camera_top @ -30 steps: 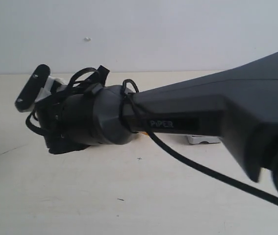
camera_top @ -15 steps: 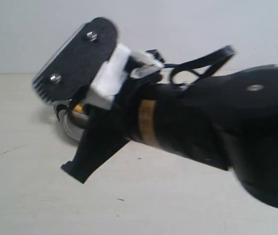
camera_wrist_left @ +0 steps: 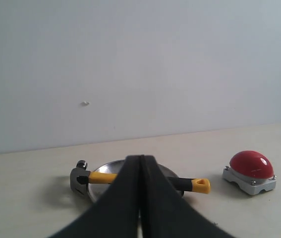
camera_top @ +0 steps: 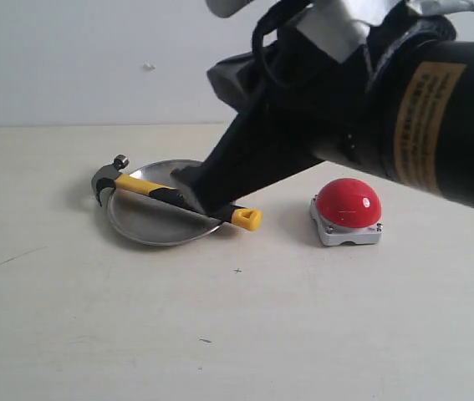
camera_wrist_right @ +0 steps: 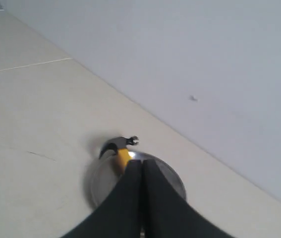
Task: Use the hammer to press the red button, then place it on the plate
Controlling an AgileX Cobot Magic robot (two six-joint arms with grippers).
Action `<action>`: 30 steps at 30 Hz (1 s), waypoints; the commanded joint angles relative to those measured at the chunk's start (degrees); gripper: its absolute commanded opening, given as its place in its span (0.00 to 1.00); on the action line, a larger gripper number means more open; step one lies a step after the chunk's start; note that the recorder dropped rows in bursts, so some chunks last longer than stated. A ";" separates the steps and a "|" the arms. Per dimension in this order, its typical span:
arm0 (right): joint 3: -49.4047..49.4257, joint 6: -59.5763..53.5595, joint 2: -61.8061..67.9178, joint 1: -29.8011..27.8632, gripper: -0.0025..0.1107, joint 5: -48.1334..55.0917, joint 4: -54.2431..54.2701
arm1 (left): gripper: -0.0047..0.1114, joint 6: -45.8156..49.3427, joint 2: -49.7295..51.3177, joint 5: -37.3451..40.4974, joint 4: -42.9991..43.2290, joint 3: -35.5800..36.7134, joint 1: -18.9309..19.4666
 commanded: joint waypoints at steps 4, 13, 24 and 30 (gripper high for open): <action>2.33 4.01 -2.12 -10.22 0.02 7.95 9.01 | 0.04 -0.08 -0.21 0.11 0.14 0.16 -0.18; 11.42 0.01 -13.58 -36.34 0.02 -11.82 4.00 | 0.04 -0.08 -0.21 0.11 0.14 0.16 -0.18; 26.60 0.11 -48.32 -63.64 0.02 -10.21 8.20 | 0.04 -0.08 -0.21 0.11 0.14 0.16 -0.18; 28.36 0.11 -52.66 -63.64 0.02 -10.36 10.28 | 0.04 -0.08 -0.21 0.11 0.14 0.16 -0.18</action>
